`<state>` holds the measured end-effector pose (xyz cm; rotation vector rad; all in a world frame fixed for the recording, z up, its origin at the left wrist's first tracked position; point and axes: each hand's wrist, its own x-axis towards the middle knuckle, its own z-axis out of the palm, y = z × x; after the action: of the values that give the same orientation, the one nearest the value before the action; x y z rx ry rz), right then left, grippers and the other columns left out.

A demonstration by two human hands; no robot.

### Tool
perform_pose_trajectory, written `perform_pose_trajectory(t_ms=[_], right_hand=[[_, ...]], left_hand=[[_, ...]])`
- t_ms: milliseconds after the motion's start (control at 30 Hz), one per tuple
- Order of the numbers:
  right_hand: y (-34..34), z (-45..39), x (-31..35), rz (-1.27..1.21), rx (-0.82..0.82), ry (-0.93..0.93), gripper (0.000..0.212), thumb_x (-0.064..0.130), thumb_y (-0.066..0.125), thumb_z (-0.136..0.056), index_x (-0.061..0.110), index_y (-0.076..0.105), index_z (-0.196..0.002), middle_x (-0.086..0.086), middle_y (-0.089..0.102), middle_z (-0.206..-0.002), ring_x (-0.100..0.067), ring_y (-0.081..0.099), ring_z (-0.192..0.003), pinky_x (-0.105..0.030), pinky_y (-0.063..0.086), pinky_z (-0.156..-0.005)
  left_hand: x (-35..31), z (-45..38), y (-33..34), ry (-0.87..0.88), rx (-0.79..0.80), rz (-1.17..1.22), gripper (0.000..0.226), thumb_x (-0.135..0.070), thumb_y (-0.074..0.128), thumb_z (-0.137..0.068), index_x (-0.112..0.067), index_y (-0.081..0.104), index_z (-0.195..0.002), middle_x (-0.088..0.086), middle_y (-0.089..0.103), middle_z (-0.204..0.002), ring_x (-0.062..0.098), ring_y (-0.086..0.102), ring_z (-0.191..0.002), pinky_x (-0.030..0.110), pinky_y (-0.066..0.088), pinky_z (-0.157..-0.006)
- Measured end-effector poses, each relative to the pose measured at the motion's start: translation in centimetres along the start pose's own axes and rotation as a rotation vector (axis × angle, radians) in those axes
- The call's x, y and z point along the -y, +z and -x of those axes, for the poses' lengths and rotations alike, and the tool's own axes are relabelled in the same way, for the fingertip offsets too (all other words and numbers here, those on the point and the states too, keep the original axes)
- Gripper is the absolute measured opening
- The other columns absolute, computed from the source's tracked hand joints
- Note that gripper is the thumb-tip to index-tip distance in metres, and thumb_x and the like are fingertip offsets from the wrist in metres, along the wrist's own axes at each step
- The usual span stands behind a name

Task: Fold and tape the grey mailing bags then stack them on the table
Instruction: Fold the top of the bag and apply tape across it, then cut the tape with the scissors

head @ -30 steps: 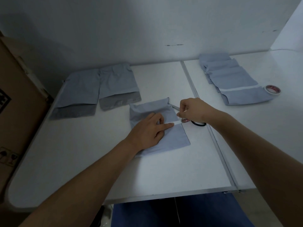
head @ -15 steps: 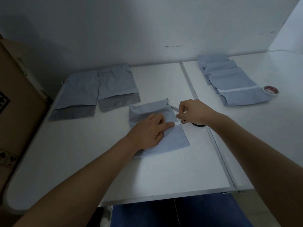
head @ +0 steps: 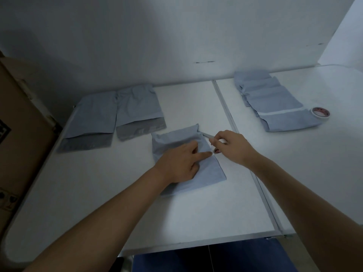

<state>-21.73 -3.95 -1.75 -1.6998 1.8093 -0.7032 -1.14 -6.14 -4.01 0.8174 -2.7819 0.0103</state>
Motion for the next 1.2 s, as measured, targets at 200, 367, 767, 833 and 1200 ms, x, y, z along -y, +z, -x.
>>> perform_pose_trajectory(t_ms=[200, 367, 767, 833, 1200], right_hand=[[0.9, 0.2, -0.8, 0.003, -0.095, -0.064, 0.025, 0.047, 0.052, -0.093, 0.026, 0.061, -0.082, 0.006, 0.061, -0.091, -0.007, 0.068, -0.077, -0.036, 0.053, -0.081], [1.1, 0.1, -0.6, -0.026, -0.102, -0.068, 0.041, 0.047, 0.043, -0.098, 0.016, 0.067, -0.089, -0.001, 0.062, -0.092, -0.009, 0.068, -0.075, -0.037, 0.053, -0.08], [-0.6, 1.4, -3.2, 0.28, -0.215, -0.035, 0.02, -0.002, 0.053, -0.083, 0.004, 0.061, -0.1, -0.015, 0.052, -0.105, -0.032, 0.048, -0.099, -0.029, 0.036, -0.08], [-0.6, 1.7, -3.2, 0.28, -0.204, -0.055, 0.019, 0.001, 0.055, -0.084, 0.005, 0.061, -0.102, -0.013, 0.051, -0.107, -0.029, 0.048, -0.099, -0.03, 0.039, -0.08], [-1.3, 1.4, -2.0, 0.431, -0.137, 0.015, 0.019, 0.019, 0.05, -0.095, 0.011, 0.055, -0.112, -0.008, 0.057, -0.108, -0.027, 0.053, -0.1, -0.037, 0.045, -0.076]], left_hand=[[0.6, 0.8, 0.8, -0.042, 0.037, -0.004, 0.049, -0.031, 0.037, -0.092, -0.028, 0.049, -0.14, 0.003, 0.056, -0.126, 0.023, 0.053, -0.111, 0.036, 0.043, -0.09], [0.8, 1.6, 1.5, -0.135, 0.141, 0.047, 0.052, -0.038, 0.019, -0.098, -0.036, 0.031, -0.148, -0.006, 0.029, -0.156, 0.017, 0.02, -0.146, 0.04, 0.014, -0.118], [-0.3, 2.9, 1.2, -0.32, 0.086, 0.036, 0.058, -0.043, 0.013, -0.092, -0.04, 0.034, -0.146, -0.01, 0.03, -0.155, 0.013, 0.021, -0.144, 0.034, 0.011, -0.114], [-0.5, 2.4, 0.7, -0.313, 0.067, 0.007, 0.058, -0.044, 0.017, -0.09, -0.037, 0.043, -0.142, -0.007, 0.039, -0.151, 0.016, 0.031, -0.14, 0.035, 0.019, -0.111], [-0.7, -0.9, -0.5, -0.484, -0.169, 0.477, 0.022, -0.007, 0.056, -0.092, -0.011, 0.071, -0.108, 0.002, 0.065, -0.107, 0.016, 0.058, -0.097, 0.022, 0.044, -0.084]])
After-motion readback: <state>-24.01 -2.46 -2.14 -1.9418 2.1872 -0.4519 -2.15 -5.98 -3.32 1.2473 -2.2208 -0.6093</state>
